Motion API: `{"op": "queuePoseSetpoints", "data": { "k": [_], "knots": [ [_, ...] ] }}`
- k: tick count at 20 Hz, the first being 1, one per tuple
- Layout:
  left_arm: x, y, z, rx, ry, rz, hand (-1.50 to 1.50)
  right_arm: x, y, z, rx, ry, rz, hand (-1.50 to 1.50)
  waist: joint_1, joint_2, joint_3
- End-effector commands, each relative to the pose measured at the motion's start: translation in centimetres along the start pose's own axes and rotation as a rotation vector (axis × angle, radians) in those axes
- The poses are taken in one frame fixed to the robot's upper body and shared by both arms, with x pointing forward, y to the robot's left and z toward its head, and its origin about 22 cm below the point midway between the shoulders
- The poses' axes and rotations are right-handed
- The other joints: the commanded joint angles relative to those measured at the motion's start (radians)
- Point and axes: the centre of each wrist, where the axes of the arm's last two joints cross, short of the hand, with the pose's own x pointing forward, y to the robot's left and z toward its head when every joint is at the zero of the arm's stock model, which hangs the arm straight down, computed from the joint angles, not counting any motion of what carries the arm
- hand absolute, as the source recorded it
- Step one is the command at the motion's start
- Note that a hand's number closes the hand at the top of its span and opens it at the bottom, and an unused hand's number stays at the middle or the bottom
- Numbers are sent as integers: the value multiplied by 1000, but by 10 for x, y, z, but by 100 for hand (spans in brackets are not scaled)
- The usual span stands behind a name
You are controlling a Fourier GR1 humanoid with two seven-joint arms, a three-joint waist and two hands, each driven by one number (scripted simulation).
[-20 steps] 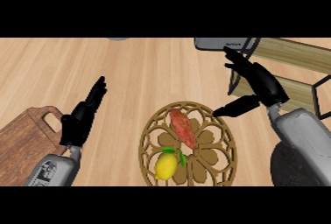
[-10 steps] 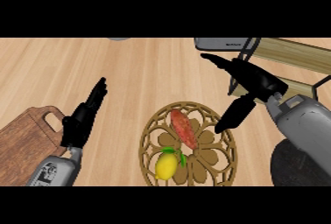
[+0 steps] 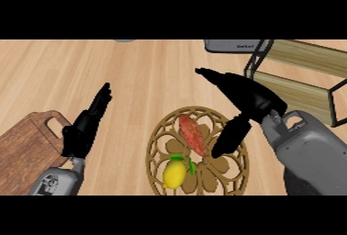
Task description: Pick the sweet potato from the placemat and place it in the tiered shelf
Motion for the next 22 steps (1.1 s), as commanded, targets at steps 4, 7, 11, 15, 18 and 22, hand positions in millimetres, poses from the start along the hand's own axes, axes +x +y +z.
{"op": "queuePoseSetpoints", "data": {
  "k": [4, 7, 11, 15, 18, 22],
  "knots": [
    [-11, 1, -6, -11, 5, 13, 0, 20, 16, -16, -22, 5, 23, -150, 5, 4, 0],
    [0, -4, -14, 16, 4, 1, 0, 20, 22, 10, -50, 36, 34, -150, -1, 2, 0],
    [0, -9, -5, -7, 6, -4, 0, 18, 41, 9, -56, 30, 16, -150, 0, 1, 1],
    [0, -14, -9, 5, -9, 2, 0, 23, 40, 3, -40, 42, 25, -150, 1, 2, 0],
    [-3, -7, -3, -17, 11, -10, 0, 20, 35, -16, -38, 52, 19, -150, 4, 3, 0],
    [-1, -1, -6, 1, -11, -5, 0, -2, 54, -1, -32, 93, 43, -150, -1, 2, 1]
  ]
}}
